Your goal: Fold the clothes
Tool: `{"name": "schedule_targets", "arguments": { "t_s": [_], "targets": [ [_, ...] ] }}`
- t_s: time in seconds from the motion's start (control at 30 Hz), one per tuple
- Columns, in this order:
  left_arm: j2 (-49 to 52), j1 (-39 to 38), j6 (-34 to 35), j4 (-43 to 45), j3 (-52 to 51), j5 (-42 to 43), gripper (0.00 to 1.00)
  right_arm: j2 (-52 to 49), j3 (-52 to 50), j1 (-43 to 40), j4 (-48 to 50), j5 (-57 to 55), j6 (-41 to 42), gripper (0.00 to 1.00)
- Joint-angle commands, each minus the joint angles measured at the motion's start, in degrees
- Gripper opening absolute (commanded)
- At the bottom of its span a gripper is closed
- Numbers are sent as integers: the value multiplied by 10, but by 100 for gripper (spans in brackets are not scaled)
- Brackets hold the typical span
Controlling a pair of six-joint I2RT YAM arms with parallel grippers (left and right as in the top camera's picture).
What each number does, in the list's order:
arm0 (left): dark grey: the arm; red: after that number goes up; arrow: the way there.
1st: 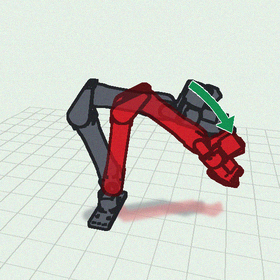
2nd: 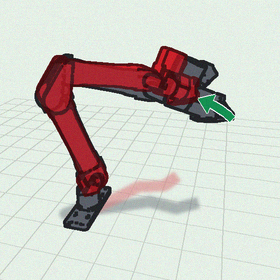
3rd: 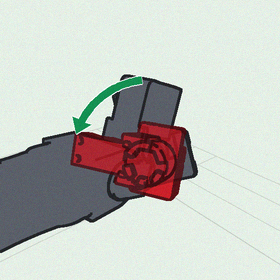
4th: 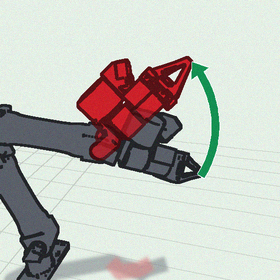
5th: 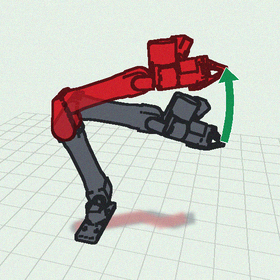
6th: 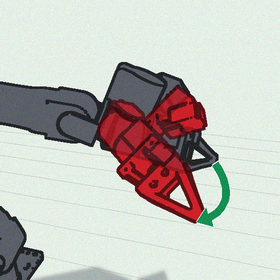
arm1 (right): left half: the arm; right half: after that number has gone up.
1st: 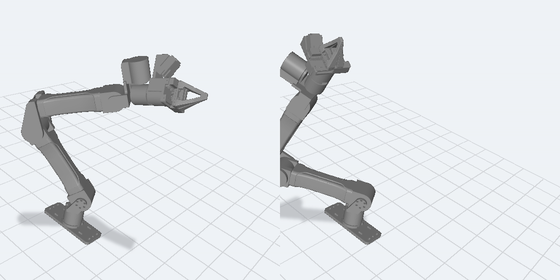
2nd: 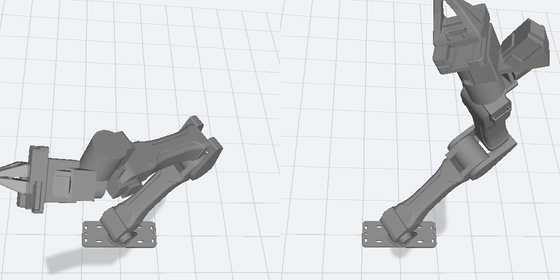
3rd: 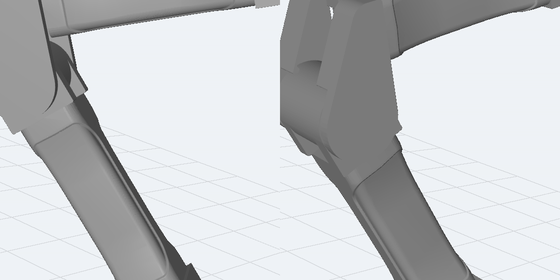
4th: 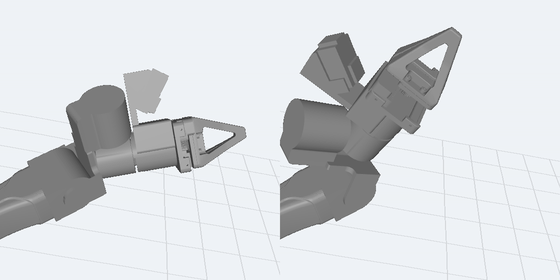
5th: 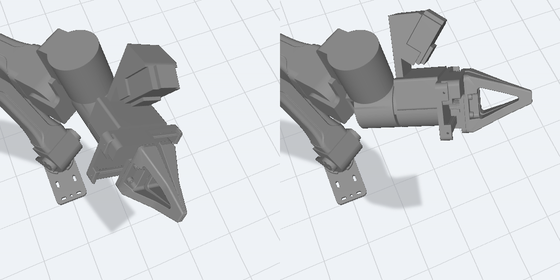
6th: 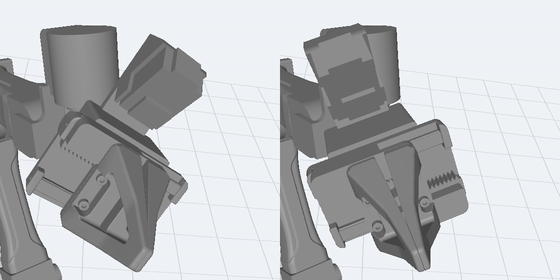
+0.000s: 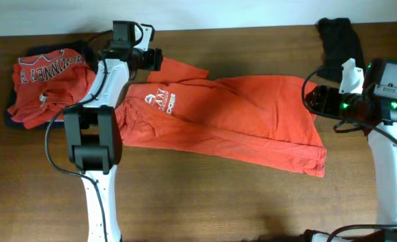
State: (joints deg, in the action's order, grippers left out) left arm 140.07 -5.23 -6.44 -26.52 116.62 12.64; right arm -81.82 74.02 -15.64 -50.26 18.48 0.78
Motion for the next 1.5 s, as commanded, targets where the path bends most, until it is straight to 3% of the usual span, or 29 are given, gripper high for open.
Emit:
{"name": "schedule_targets", "arguments": {
  "t_s": [0.0, 0.5, 0.87, 1.2, 1.47],
  "targets": [
    [27, -4, -23, 21, 14, 13, 77, 2, 7, 3, -6, -5, -8, 79],
    [63, -30, -38, 63, 14, -32, 76, 2, 7, 3, -10, -4, -8, 79],
    [81, -49, -37, 79, 14, -96, 66, 2, 7, 3, -19, -5, -8, 79],
    [80, -49, -27, 76, 15, -139, 28, 1, 7, 3, -18, -5, -8, 79],
    [39, -45, -3, 9, 70, -184, 1, -17, 7, 4, 23, -14, -8, 78]
  ]
}}
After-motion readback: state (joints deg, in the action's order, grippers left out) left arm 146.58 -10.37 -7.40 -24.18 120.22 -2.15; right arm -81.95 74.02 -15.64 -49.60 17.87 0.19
